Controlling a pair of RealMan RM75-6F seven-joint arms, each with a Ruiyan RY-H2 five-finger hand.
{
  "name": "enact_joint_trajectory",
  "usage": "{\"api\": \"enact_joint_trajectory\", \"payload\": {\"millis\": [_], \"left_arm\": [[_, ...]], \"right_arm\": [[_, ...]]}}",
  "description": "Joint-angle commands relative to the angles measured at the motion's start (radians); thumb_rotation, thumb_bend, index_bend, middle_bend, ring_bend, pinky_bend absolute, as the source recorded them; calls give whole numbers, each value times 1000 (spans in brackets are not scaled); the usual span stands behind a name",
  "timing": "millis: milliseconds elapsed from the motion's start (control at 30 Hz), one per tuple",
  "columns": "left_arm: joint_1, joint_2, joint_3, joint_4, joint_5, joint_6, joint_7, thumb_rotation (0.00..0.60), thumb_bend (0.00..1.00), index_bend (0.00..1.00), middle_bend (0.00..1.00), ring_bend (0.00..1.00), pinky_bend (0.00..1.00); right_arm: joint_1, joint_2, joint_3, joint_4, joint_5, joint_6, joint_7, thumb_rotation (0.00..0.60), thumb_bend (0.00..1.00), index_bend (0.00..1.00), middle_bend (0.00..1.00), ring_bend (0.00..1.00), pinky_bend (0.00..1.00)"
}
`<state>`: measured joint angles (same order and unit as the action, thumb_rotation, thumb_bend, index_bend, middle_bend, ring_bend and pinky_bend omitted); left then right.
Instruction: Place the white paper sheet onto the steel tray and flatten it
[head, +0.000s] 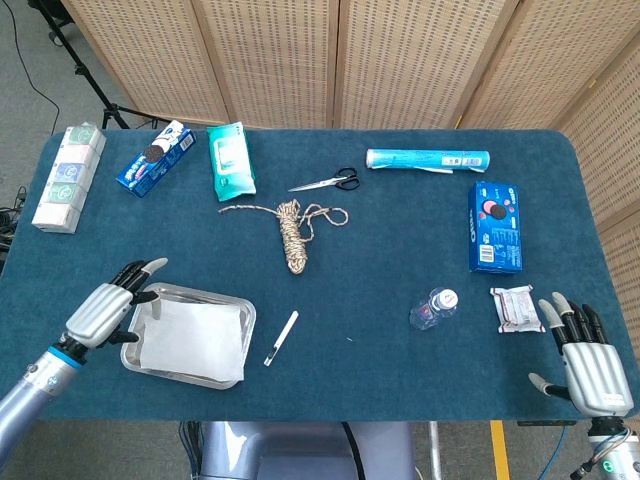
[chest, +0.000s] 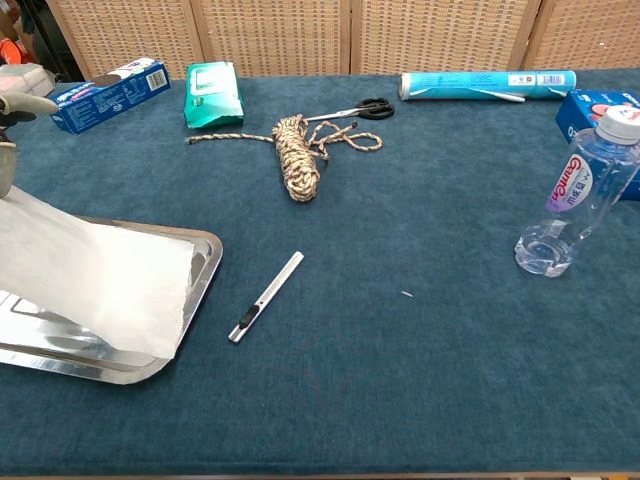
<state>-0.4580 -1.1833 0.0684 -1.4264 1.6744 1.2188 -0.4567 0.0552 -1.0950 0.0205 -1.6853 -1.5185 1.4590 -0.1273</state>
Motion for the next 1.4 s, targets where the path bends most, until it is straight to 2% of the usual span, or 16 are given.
{"api": "enact_joint_trajectory", "payload": {"millis": [33,333,1067,1400], "left_arm": [[-7,8,14,20,-3,-29,-6,600,435,868,0,0,0],[-23,2,41,69,-2,-90,-24,600,434,868,0,0,0],[-24,-39,29,141,-76,-161,51,600,431,867,0,0,0],[-43,-31,67,155,1,-152,-10,600,429,869,0,0,0]], "right_arm": [[0,0,0,0,0,0,-1,600,0,0,0,0,0],[-1,1,1,1,2,0,2,600,0,0,0,0,0],[0,0,1,2,2,-3,-1,600,0,0,0,0,0],[0,0,1,2,2,-2,0,600,0,0,0,0,0]]}}
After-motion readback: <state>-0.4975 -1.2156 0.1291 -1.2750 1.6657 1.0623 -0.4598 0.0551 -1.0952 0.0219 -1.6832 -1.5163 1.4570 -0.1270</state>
